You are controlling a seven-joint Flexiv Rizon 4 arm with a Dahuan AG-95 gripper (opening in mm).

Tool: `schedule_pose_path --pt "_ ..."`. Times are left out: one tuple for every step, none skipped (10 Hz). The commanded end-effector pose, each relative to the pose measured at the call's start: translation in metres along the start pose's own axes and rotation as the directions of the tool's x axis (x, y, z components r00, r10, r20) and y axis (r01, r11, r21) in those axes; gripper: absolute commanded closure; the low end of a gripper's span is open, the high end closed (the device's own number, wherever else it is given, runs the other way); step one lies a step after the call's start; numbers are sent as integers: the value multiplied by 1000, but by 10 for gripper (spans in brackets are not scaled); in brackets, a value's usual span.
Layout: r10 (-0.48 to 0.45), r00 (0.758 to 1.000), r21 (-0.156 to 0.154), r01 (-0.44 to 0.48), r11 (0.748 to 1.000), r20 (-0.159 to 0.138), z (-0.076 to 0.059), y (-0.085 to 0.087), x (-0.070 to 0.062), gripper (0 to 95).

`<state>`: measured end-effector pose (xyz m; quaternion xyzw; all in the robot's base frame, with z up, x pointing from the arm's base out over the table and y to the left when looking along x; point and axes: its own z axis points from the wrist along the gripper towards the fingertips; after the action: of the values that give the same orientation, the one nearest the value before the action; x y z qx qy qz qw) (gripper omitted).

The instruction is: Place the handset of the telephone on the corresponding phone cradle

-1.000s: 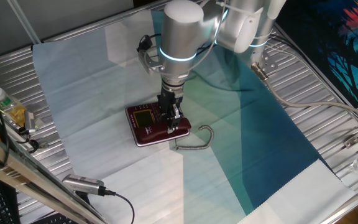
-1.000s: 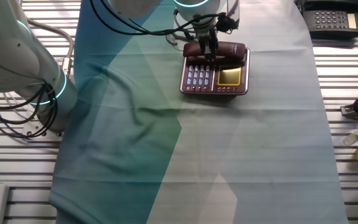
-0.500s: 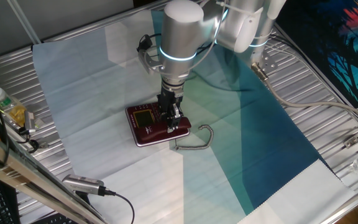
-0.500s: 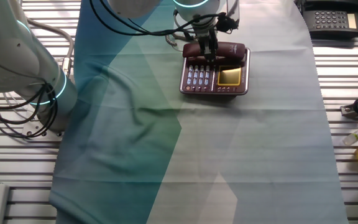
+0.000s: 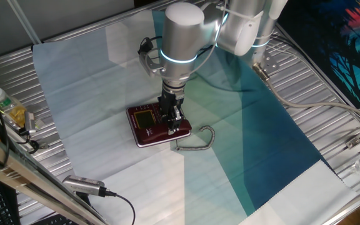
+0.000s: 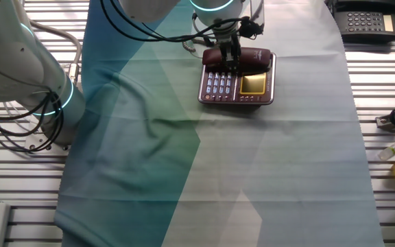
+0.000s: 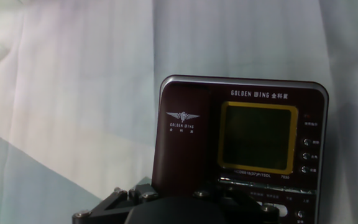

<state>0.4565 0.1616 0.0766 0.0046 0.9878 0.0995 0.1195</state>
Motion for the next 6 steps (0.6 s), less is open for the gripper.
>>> schedule_pose_path --pt "-1 1000 5 1 1000 4 0 -2 0 950" --pt "-4 1000 6 4 1000 6 0 -3 1 950" --pt "-7 1000 5 7 1000 9 2 -5 2 950" --pt "-8 1000 5 8 1000 10 2 -5 3 950" --pt "-9 1000 6 9 1000 9 0 -6 3 950" --pt "-10 1000 5 10 1000 7 -1 -6 3 950"
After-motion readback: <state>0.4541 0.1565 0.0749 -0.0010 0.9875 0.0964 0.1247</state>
